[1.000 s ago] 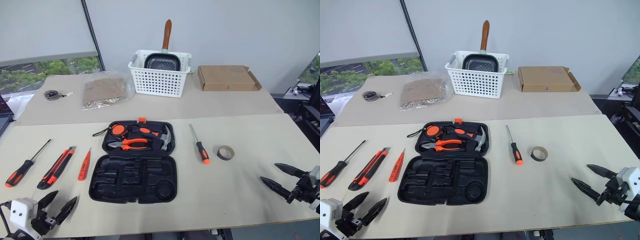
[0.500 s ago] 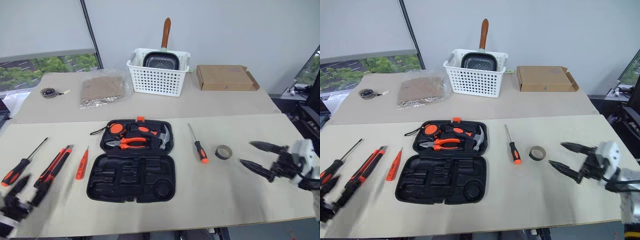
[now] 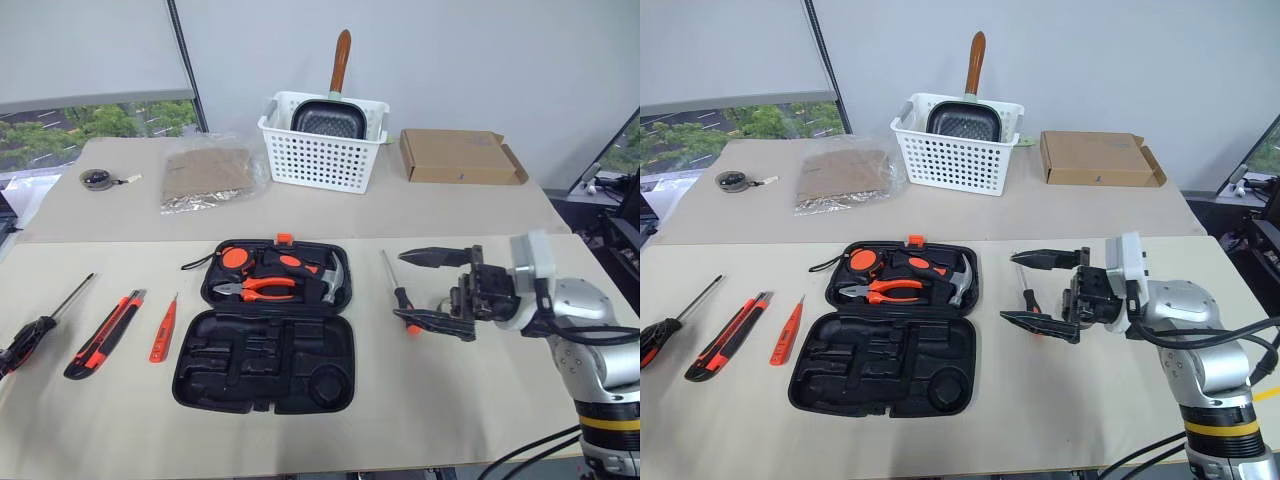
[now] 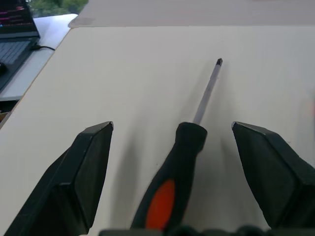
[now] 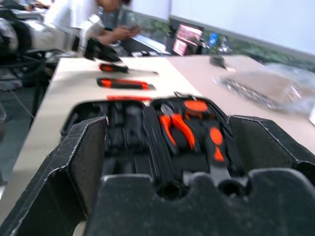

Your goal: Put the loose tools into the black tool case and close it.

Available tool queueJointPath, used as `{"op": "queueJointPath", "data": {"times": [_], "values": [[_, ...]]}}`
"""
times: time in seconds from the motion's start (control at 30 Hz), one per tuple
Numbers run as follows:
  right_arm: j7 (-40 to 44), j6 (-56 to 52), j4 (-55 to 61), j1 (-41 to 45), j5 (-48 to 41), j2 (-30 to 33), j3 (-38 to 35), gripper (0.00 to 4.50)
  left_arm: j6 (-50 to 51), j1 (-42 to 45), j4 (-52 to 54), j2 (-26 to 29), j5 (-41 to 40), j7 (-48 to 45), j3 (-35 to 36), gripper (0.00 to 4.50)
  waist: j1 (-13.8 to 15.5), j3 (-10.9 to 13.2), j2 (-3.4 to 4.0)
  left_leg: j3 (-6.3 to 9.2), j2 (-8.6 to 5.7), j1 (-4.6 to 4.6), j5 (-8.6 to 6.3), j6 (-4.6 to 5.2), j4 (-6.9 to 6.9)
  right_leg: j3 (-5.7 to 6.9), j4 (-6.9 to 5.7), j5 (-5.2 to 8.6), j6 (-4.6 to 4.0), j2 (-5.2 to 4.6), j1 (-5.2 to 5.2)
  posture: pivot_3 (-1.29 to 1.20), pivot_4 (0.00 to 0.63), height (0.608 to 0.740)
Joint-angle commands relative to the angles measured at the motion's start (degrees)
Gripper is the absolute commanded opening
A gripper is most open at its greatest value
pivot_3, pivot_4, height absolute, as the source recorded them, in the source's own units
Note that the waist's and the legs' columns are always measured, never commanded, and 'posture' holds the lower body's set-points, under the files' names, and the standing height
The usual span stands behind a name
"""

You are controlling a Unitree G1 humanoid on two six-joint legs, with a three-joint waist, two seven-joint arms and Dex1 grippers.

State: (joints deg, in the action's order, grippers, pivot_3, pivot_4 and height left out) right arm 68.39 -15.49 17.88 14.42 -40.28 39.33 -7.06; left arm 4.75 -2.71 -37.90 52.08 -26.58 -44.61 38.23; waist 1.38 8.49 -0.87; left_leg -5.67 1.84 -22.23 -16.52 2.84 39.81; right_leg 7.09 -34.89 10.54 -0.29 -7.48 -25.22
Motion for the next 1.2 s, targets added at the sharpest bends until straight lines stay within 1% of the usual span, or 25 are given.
{"op": "queueJointPath", "data": {"times": [0.03, 0.13, 0.17, 0.2, 0.3, 0.4, 0.43, 0.53, 0.57, 0.67, 0.8, 0.9, 1.0, 1.07, 1.13, 1.2], "values": [[-1.01, -0.36, 2.08, 0.19, -0.83, -0.32, -0.46, 4.46, -1.44, 4.67, -8.87, 3.20, 5.60, -3.48, -6.12, 4.13, 0.05, 0.00, -0.01, -0.02, 0.00, -0.01, 0.02, 0.01, 0.00, 0.00, -0.01, 0.00, 0.00, 0.00, 0.03, 0.00, 0.150, 0.700], [-0.96, 0.05, 2.33, -0.42, -0.53, -0.07, -0.86, 4.46, -1.87, 7.91, -14.65, 4.37, 7.25, -4.40, -8.01, 4.13, -0.07, -0.03, -0.03, -0.12, 0.01, 0.00, 0.02, 0.02, -0.01, 0.04, -0.05, 0.00, 0.00, 0.03, 0.02, 0.00, 0.150, 0.700], [-0.98, 0.04, 2.42, -0.51, -0.62, 0.05, -1.05, 4.46, -1.83, 8.83, -16.13, 4.65, 7.44, -4.68, -8.21, 4.13, -0.08, -0.03, -0.02, -0.12, 0.01, 0.05, 0.01, -0.03, -0.01, 0.06, -0.07, 0.06, 0.10, 0.02, 0.02, 0.00, 0.150, 0.700], [-1.07, -0.02, 2.61, -0.59, -0.71, 0.10, -1.16, 4.46, -1.92, 9.44, -17.21, 4.87, 7.57, -4.97, -8.28, 4.13, -0.10, -0.03, 0.02, -0.12, 0.02, 0.05, -0.01, -0.09, -0.02, 0.05, -0.07, 0.23, 0.37, 0.02, 0.02, 0.00, 0.150, 0.700], [-1.27, -0.19, 2.98, -0.57, -1.26, 0.10, -1.62, 4.50, -1.99, 10.33, -19.07, 5.26, 7.26, -7.00, -8.39, 3.40, -0.29, -0.03, 0.03, -0.13, 0.10, 0.17, -0.05, -0.29, -0.02, 0.04, -0.14, 0.25, 0.41, 0.00, 0.04, 0.00, 0.150, 0.700], [-0.88, -0.28, 3.21, -0.56, -1.80, 0.02, -1.68, 4.50, -2.31, 9.99, -19.53, 5.43, 6.64, -8.41, -7.83, 2.39, -0.52, -0.03, 0.03, -0.15, 0.18, 0.26, 0.00, -0.39, -0.02, 0.08, -0.23, 0.24, 0.41, -0.03, 0.03, 0.00, 0.150, 0.700], [-0.76, -0.33, 3.28, -0.58, -1.91, 0.00, -1.66, 4.50, -2.37, 9.86, -19.53, 5.45, 6.47, -8.70, -7.65, 1.99, -0.60, -0.03, 0.03, -0.15, 0.21, 0.28, 0.02, -0.43, -0.02, 0.07, -0.26, 0.24, 0.41, -0.04, 0.03, 0.00, 0.150, 0.700], [-0.26, -0.92, 3.86, -0.49, -3.25, 0.03, -1.54, 4.50, -2.01, 10.29, -18.14, 5.67, 4.81, -8.62, -5.89, 1.07, -0.68, -0.02, 0.03, -0.16, 0.27, 0.30, 0.03, -0.45, -0.02, 0.08, -0.27, 0.23, 0.41, -0.05, 0.02, 0.00, 0.150, 0.700], [0.34, -1.70, 4.08, -0.21, -4.43, 0.35, -1.58, 4.50, -0.73, 10.79, -15.99, 5.76, 3.25, -9.57, -4.83, 0.99, -0.68, -0.02, 0.03, -0.16, 0.28, 0.29, 0.04, -0.45, -0.02, 0.08, -0.28, 0.23, 0.40, -0.05, 0.00, 0.00, 0.150, 0.700], [1.99, -4.10, 4.62, 0.81, -6.79, 1.60, -1.38, 4.50, 0.90, 11.66, -11.22, 5.99, 1.25, -11.85, -3.96, 0.99, -0.61, -0.01, -0.15, -0.16, 0.29, 0.17, 0.05, -0.45, -0.01, 0.12, -0.24, 0.20, 0.36, -0.01, -0.04, 0.00, 0.150, 0.700], [3.89, -5.89, 4.93, 1.51, -7.88, 3.37, -1.06, 4.50, 3.13, 14.09, -2.67, 5.77, -0.22, -14.89, -5.60, 0.99, -0.22, -0.01, -0.22, -0.16, 0.22, 0.14, 0.00, -0.38, 0.01, 0.16, -0.13, 0.08, 0.15, -0.04, -0.01, 0.00, 0.150, 0.700], [4.95, -5.23, 4.07, 0.75, -6.85, 3.90, -1.59, 4.50, 5.10, 16.04, 7.74, 4.43, -2.54, -20.27, -8.75, 0.99, 0.21, -0.01, -0.32, -0.15, 0.18, 0.08, -0.02, -0.36, 0.03, 0.17, -0.09, 0.08, 0.15, -0.05, 0.00, 0.00, 0.150, 0.700], [5.55, -4.32, 3.52, -0.50, -5.44, 4.32, -2.01, 4.50, 5.29, 15.82, 17.44, 2.75, -3.58, -26.36, -14.08, 0.99, 0.22, -0.02, -0.30, -0.21, 0.12, 0.05, -0.01, -0.36, 0.03, 0.11, -0.09, 0.05, 0.10, -0.05, 0.01, 0.00, 0.150, 0.700], [5.60, -3.89, 3.72, -1.84, -4.72, 4.45, -2.29, 4.50, 5.14, 16.04, 24.01, 1.69, -3.14, -29.41, -19.10, 0.99, 0.14, -0.04, -0.19, -0.38, 0.10, 0.10, 0.10, -0.52, 0.03, 0.04, -0.11, -0.01, 0.00, -0.03, 0.06, 0.00, 0.150, 0.700], [5.69, -3.16, 4.09, -3.60, -3.66, 4.83, -2.59, 4.50, 4.96, 17.31, 29.25, 0.75, -1.22, -31.06, -24.76, 0.99, 0.10, -0.04, -0.20, -0.52, 0.10, 0.11, 0.33, -0.19, 0.02, 0.01, -0.11, 0.01, 0.02, 0.05, 0.06, 0.00, 0.150, 0.700], [5.04, -1.43, 4.17, -5.86, -1.25, 5.04, -3.06, 4.50, 1.64, 19.98, 31.92, 0.40, 4.53, -32.45, -32.07, 0.99, 0.13, -0.04, -0.21, -0.57, 0.10, 0.11, 0.35, -0.19, 0.01, -0.01, -0.11, 0.09, 0.16, 0.10, 0.05, 0.00, 0.150, 0.700]]}}
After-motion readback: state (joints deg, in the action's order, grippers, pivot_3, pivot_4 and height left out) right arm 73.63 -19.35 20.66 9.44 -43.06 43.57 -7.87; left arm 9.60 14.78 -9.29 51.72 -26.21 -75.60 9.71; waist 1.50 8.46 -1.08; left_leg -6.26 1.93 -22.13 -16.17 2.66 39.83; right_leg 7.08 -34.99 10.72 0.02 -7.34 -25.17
